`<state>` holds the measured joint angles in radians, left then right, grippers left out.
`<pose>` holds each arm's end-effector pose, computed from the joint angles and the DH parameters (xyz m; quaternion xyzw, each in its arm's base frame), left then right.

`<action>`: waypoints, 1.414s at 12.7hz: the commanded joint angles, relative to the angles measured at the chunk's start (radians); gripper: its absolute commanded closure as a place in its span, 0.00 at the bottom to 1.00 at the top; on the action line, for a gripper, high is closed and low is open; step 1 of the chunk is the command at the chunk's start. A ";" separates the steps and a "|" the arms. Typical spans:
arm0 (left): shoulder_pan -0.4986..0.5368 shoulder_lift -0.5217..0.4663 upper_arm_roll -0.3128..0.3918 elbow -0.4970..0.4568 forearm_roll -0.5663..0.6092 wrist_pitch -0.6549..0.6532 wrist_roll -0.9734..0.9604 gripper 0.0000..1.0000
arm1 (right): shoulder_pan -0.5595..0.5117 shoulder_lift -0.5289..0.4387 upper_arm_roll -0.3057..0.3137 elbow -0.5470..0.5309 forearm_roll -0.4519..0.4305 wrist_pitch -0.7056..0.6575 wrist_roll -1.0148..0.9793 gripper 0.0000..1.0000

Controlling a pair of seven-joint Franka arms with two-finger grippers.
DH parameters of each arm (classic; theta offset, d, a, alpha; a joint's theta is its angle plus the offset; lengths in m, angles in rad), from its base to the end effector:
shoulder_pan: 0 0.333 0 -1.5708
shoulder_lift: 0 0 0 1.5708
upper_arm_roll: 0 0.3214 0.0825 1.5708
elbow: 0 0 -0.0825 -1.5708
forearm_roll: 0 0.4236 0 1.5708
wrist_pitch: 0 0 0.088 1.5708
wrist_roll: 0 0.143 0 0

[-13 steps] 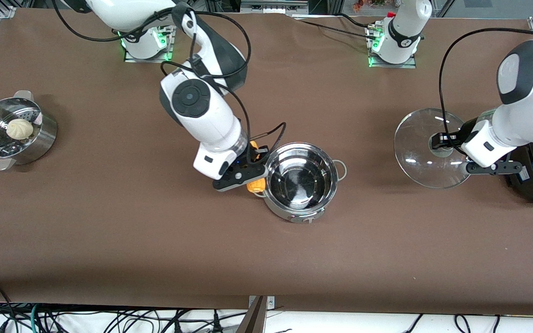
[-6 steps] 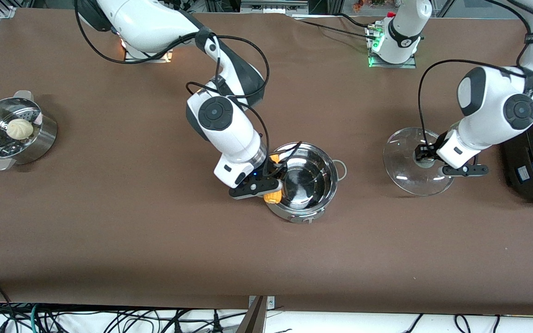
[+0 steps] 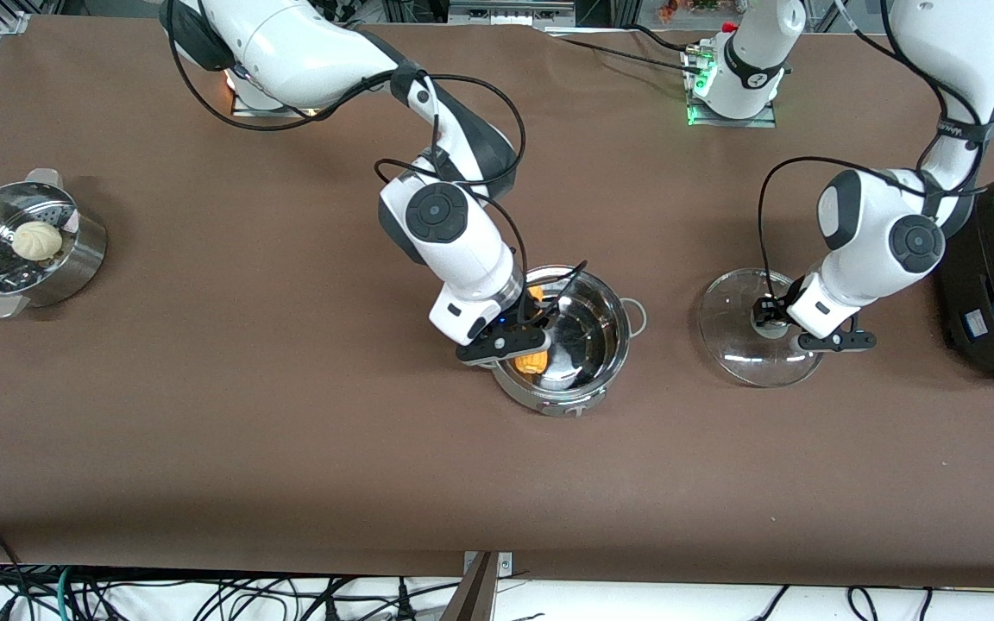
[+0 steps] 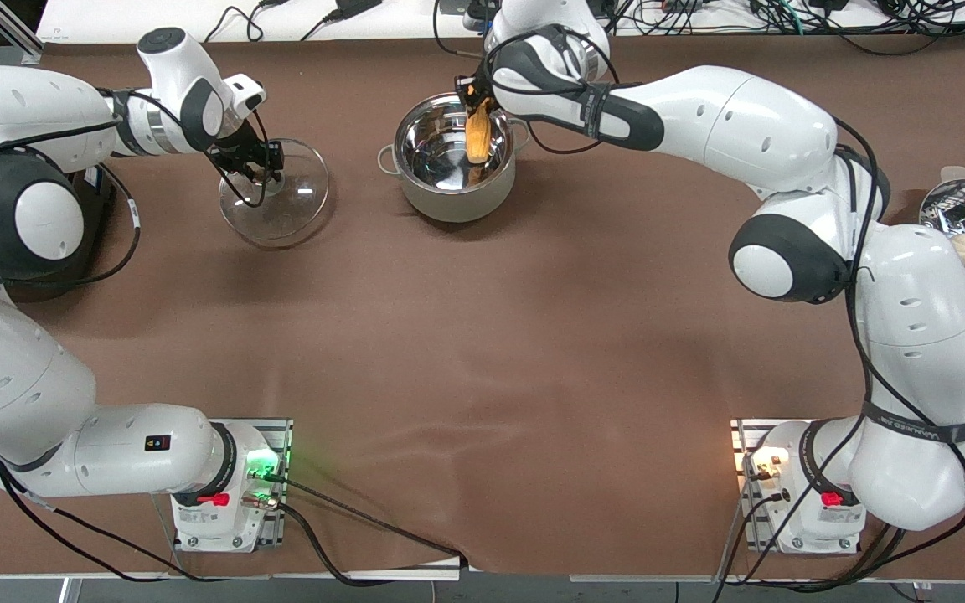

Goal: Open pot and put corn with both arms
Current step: 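Drop the corn into the pot while the left gripper sets the lid down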

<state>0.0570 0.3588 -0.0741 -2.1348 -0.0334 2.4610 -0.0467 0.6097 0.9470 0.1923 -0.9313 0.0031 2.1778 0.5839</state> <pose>0.5949 -0.0123 0.1718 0.9991 0.0301 -0.0167 0.0228 0.6447 0.5757 0.3016 -0.9835 -0.0558 -0.0739 0.1552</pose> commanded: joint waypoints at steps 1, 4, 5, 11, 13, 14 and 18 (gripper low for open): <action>0.012 0.025 -0.004 0.022 0.021 0.026 0.019 1.00 | 0.024 0.050 -0.013 0.057 -0.008 0.025 0.017 0.91; 0.012 0.042 -0.004 0.024 0.020 0.026 0.019 0.50 | 0.033 0.067 -0.010 0.055 -0.008 0.054 0.019 0.91; 0.012 0.043 -0.004 0.024 0.020 0.026 0.016 0.34 | 0.038 0.072 -0.008 0.055 -0.008 0.069 0.019 0.89; 0.052 0.004 -0.004 0.026 0.020 0.012 0.019 0.00 | 0.039 0.066 -0.016 0.049 -0.009 0.063 0.019 0.00; 0.058 -0.075 -0.004 0.029 0.020 -0.052 0.046 0.00 | 0.036 0.058 -0.022 0.049 -0.012 0.013 0.017 0.00; 0.063 -0.111 -0.004 0.051 0.020 -0.109 0.063 0.00 | 0.036 0.044 -0.036 0.049 -0.018 -0.022 0.016 0.00; 0.089 -0.195 -0.004 0.354 0.020 -0.602 0.065 0.00 | -0.037 -0.075 -0.053 0.046 -0.060 -0.215 -0.091 0.00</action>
<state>0.1260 0.1846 -0.0726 -1.9359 -0.0334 2.0730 -0.0032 0.6247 0.9482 0.1395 -0.8745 -0.0477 2.0594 0.5604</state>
